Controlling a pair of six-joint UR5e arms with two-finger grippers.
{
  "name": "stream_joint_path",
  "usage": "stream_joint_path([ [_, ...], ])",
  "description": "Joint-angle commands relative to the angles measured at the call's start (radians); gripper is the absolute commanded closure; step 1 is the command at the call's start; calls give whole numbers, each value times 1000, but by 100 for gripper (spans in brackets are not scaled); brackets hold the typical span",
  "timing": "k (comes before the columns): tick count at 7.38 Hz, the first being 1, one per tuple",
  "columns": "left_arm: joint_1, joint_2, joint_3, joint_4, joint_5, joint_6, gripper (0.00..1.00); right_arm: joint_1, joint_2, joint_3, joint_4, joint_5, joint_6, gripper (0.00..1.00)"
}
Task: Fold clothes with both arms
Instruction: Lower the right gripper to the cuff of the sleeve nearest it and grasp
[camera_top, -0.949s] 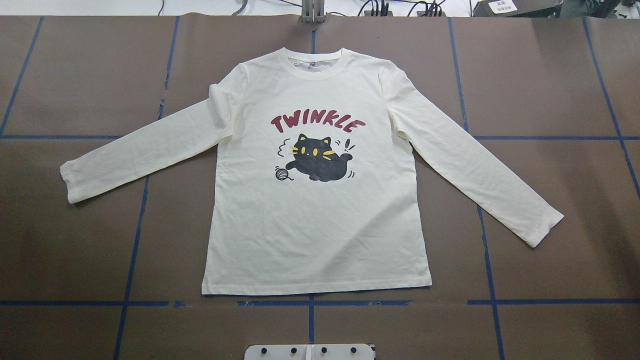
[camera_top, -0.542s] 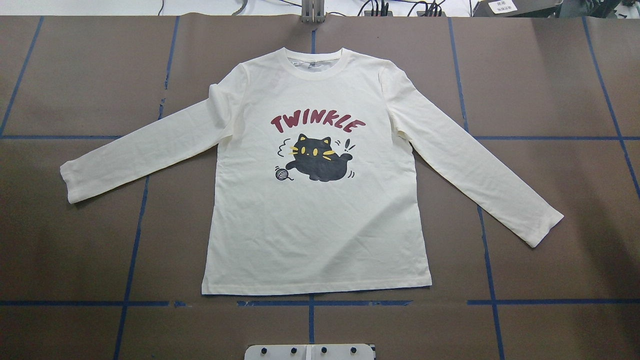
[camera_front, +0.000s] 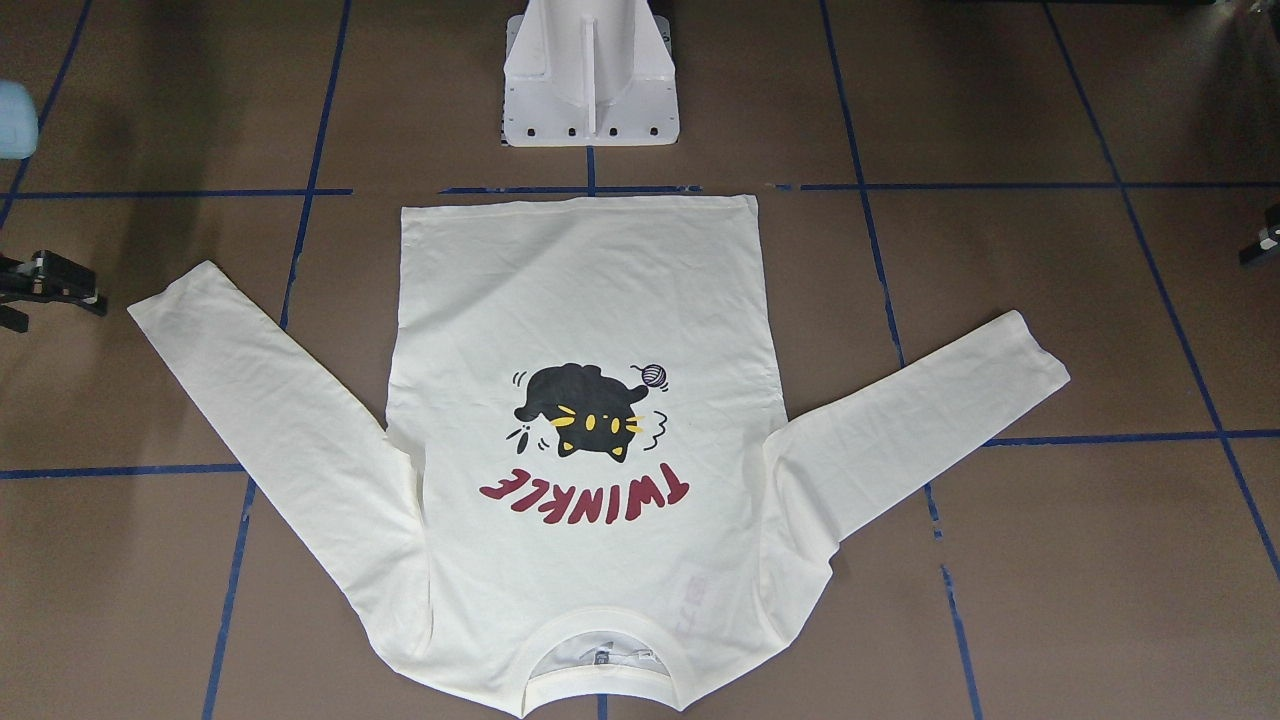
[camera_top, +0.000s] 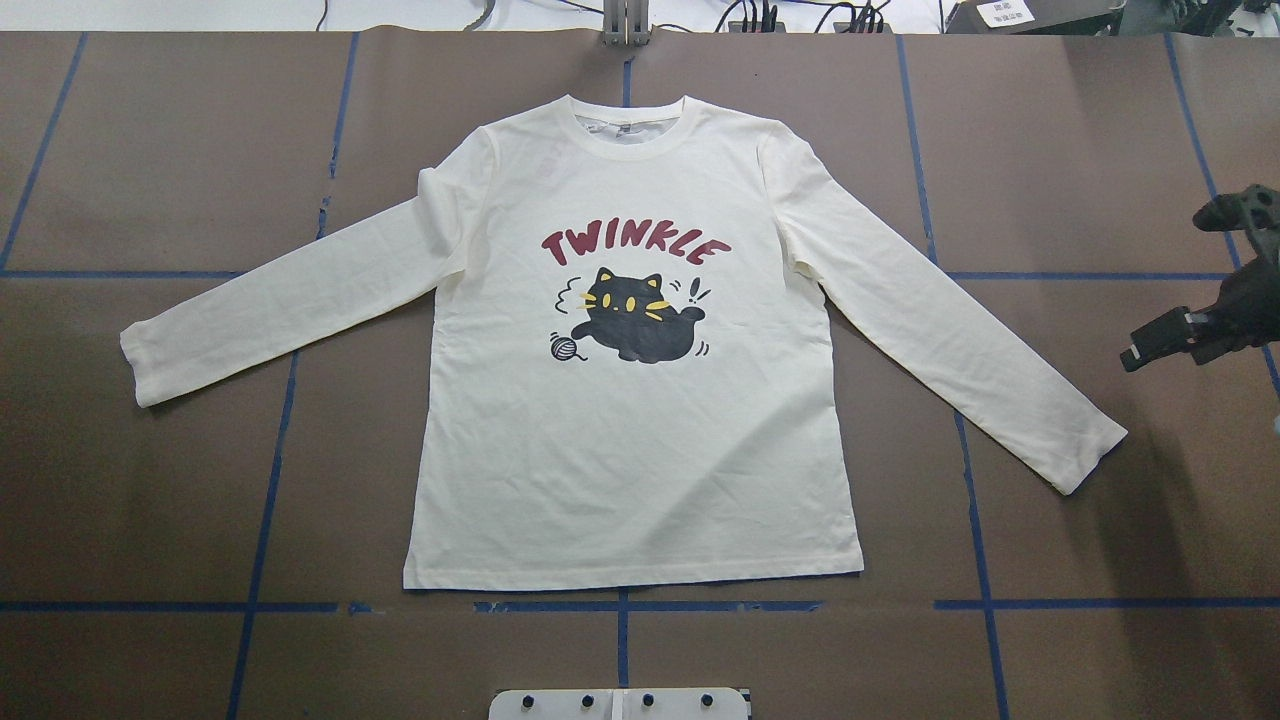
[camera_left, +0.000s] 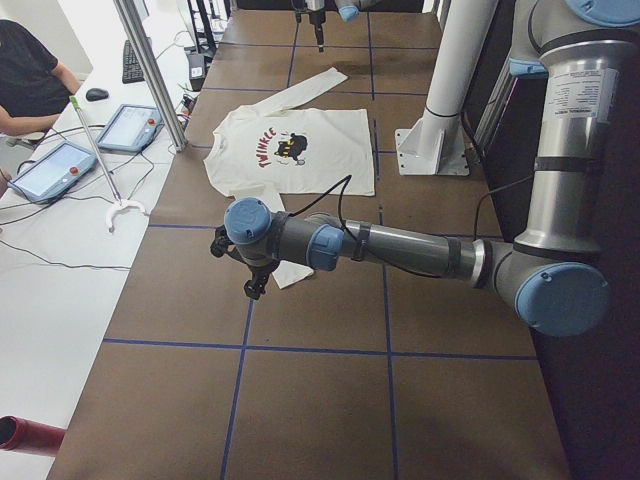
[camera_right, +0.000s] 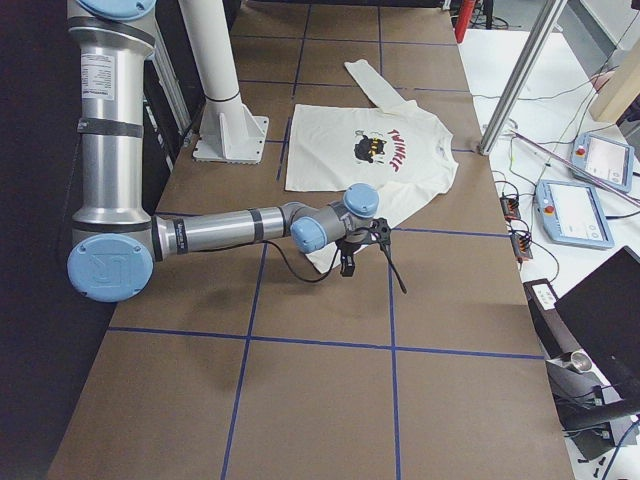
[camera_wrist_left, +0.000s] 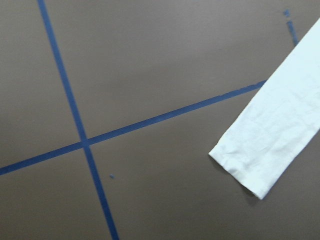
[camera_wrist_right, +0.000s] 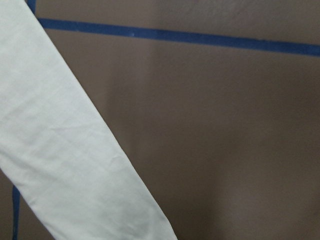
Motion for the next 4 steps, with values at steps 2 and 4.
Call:
stream_joint_path([
  [2,4,0,-2,-15,0,-3,0,-135,-66,-63,329,-104,342,10],
  [4,4,0,-2,-14,-2,-3,0,-145,-60,-77,329,-109,361,12],
])
